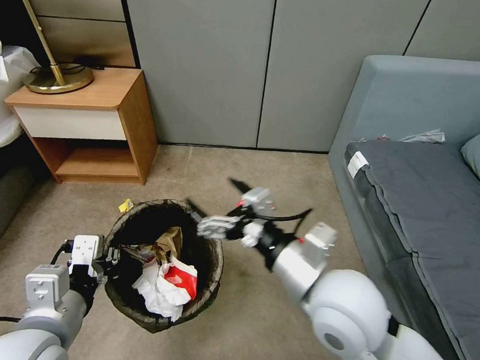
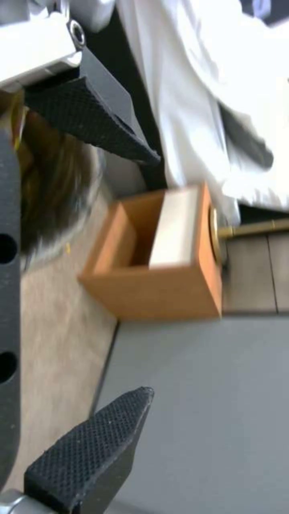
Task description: Pick up the trash bin, then pick up the garbage from the floor and place it into the trash bin.
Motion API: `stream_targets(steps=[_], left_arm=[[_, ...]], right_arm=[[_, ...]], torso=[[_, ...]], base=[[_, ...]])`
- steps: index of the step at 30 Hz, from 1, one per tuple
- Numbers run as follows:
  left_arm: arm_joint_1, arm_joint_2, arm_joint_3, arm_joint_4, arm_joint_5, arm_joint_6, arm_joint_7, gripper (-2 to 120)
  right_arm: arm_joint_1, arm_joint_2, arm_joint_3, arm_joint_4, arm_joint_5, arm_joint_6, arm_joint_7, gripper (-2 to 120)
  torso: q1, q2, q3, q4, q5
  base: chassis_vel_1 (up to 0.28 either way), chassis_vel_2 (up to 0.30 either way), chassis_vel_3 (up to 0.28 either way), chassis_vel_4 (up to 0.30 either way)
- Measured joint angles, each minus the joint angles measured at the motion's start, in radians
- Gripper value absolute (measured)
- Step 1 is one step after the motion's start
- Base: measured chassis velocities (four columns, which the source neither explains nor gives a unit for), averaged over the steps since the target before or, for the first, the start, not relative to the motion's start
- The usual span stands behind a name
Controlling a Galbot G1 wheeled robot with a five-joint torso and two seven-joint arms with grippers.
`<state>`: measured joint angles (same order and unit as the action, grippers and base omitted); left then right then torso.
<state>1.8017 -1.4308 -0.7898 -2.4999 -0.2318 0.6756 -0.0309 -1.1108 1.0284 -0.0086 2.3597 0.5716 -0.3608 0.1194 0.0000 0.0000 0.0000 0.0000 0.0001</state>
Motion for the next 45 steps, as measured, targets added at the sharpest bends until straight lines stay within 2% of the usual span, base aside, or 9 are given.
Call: stream_targets(steps=[8,10,15,21,25,33,45], left_arm=[[-0.002,-0.001,-0.001,0.0,-0.003,0.0,0.0,1],[-0.005,-0.005,-0.002,0.0,-0.004,0.0,0.0,1],[-0.007,-0.011,-0.006,0.0,-0.003,-0.002,0.0,1],[-0.022,-0.017,-0.01,0.0,-0.001,-0.005,0.01,1],[-0.03,-0.027,-0.005,0.0,-0.002,-0.005,0.015,1],[-0.034,-0.043,-0.005,0.0,0.006,-0.008,0.022,1],[-0.044,-0.047,-0.001,0.0,0.013,-0.015,0.03,1]], right_arm=[[-0.163,0.021,0.147,0.008,-0.112,0.078,0.009,100],[-0.22,0.048,0.21,-0.019,-0.203,0.115,0.029,100],[-0.291,0.074,0.272,-0.047,-0.305,0.167,0.031,100],[-0.494,0.176,0.36,-0.053,-0.411,0.221,0.057,100],[-0.568,0.214,0.404,-0.04,-0.437,0.248,0.048,100],[-0.621,0.267,0.444,-0.034,-0.458,0.287,0.037,100],[-0.635,0.303,0.456,-0.048,-0.483,0.299,0.034,100]], torso=[[0.0,0.0,0.0,-0.0001,0.0],[0.0,0.0,0.0,0.0001,0.0],[0.0,0.0,0.0,0.0,0.0],[0.0,0.0,0.0,-0.0002,0.0],[0.0,0.0,0.0,-0.0001,-0.0001],[0.0,0.0,0.0,0.0001,-0.0001],[0.0,0.0,0.0,0.0001,-0.0003]], base=[[0.0,0.0,0.0,0.0],[0.0,0.0,0.0,0.0],[0.0,0.0,0.0,0.0],[0.0,0.0,0.0,0.0],[0.0,0.0,0.0,0.0],[0.0,0.0,0.0,0.0],[-0.079,0.072,0.082,-0.065]])
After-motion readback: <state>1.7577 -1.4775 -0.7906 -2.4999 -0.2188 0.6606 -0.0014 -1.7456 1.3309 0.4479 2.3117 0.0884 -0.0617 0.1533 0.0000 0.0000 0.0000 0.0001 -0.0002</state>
